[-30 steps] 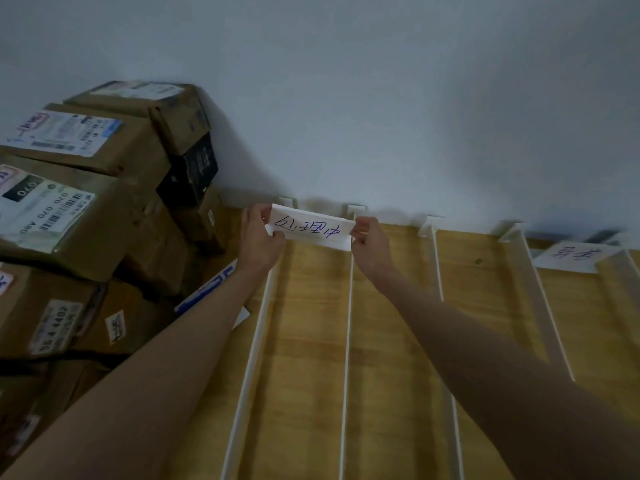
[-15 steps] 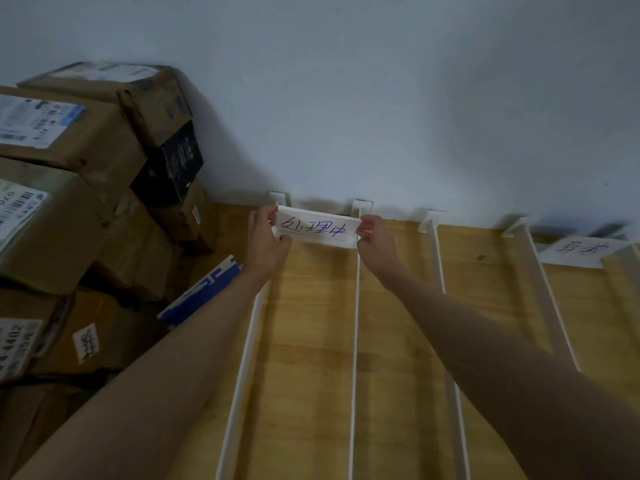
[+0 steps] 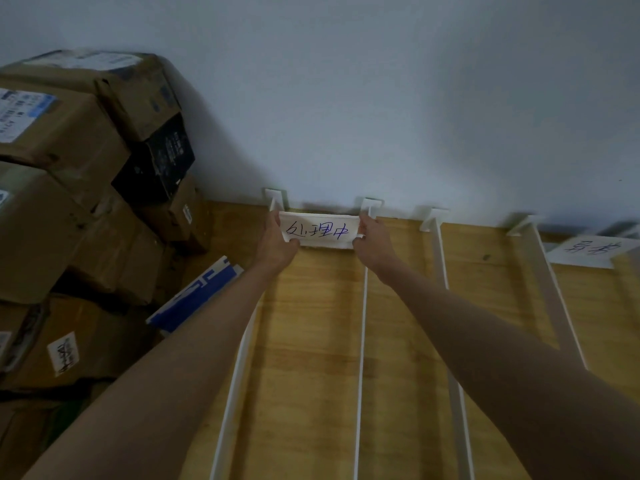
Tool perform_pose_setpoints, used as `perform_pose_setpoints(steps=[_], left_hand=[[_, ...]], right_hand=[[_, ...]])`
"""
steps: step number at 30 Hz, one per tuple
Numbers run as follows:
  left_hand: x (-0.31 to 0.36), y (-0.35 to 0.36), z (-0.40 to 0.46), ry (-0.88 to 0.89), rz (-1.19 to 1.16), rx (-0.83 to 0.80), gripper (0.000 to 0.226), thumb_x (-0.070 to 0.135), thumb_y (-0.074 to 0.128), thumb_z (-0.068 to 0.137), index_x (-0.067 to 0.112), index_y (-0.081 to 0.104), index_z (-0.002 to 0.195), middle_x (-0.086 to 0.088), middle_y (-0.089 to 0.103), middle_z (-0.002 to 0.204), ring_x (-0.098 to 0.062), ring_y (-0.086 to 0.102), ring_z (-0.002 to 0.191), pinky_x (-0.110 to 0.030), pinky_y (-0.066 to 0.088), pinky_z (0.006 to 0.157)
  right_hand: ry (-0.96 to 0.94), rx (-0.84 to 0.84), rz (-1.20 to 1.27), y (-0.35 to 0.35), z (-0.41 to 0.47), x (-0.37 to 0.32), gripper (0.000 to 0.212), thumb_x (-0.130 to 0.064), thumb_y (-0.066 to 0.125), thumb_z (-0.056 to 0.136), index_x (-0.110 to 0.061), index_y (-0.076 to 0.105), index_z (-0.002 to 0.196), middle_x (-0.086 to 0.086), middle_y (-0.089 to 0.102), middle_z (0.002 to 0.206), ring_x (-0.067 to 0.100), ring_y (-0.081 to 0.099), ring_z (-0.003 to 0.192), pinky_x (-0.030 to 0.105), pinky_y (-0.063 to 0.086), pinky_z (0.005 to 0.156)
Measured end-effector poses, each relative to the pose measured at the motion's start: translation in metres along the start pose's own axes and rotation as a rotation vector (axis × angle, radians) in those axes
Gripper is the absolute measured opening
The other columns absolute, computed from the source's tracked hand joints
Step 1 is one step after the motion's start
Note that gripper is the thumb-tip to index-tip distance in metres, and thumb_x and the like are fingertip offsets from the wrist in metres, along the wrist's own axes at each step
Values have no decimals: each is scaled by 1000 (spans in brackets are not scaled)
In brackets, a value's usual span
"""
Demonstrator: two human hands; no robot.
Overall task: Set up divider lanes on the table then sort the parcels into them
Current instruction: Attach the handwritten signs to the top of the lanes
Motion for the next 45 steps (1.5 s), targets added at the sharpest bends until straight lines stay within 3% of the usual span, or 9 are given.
perform_pose_setpoints(steps=[3,6,11,20,27,31,36,41,45], left_hand=[[-7,4,3,-28,13,-35,72,2,65,89,11,26,149,-13,44,144,-30,46,131,-39,47,102],[-13,4,4,-53,1,-49,74,2,66,89,13,26,150,-12,42,146,-29,45,133,-40,47,102],[-14,-10,5,-74,-80,41,62,2,64,90,12,34,143,-11,47,141,-26,49,127,-24,46,89],[15,-45,5,-3,-172,209,67,1,69,84,8,36,142,-11,47,137,-23,49,123,-32,45,103],[63,-2,-12,83,-196,79,63,3,70,85,10,38,138,-9,53,127,-21,53,115,-25,46,89],[68,36,-29,73,-108,9,65,14,76,82,11,41,137,-7,55,126,-22,58,104,-38,50,91],[44,90,-65,9,215,-137,46,34,80,76,12,53,106,-5,57,109,-26,58,98,-30,41,76],[31,116,-85,-102,229,-220,22,21,74,75,14,59,90,-6,63,98,-28,62,95,-35,52,73],[28,109,-84,-157,258,-197,20,16,73,75,9,63,91,-8,65,95,-28,63,92,-30,46,64]], right_hand=[[18,-36,-51,7,5,4,51,6,48,85,0,46,136,18,43,137,32,47,126,44,43,106],[1,-30,-70,7,1,2,35,8,48,84,-3,54,117,18,51,123,31,48,118,46,45,101],[-49,17,12,5,1,-3,45,9,47,82,-9,56,123,13,54,119,30,53,115,49,48,99],[-216,176,142,-25,-11,-64,51,12,43,89,-6,50,137,7,44,123,17,54,100,29,50,90],[-198,409,-17,-103,-25,-43,24,0,52,95,-9,68,111,6,50,110,14,56,88,22,47,85],[-113,491,-91,-140,-32,-10,20,-3,52,95,-8,68,106,9,52,110,16,55,83,16,38,74],[-55,574,-105,-165,-43,21,20,-3,48,98,-8,66,105,12,50,114,15,49,78,18,36,72],[-51,611,-102,-170,-43,36,21,-2,46,97,-8,64,105,13,48,116,17,49,79,18,36,75],[-48,629,-94,-171,-42,39,22,-1,44,98,-7,62,109,12,45,118,17,48,82,17,35,77]])
Point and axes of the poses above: each hand's wrist, its own z-axis towards the middle knuckle, its own y-axis out of the palm, x = y × z, the point moved 8 cm from there along z, towards the middle knuckle
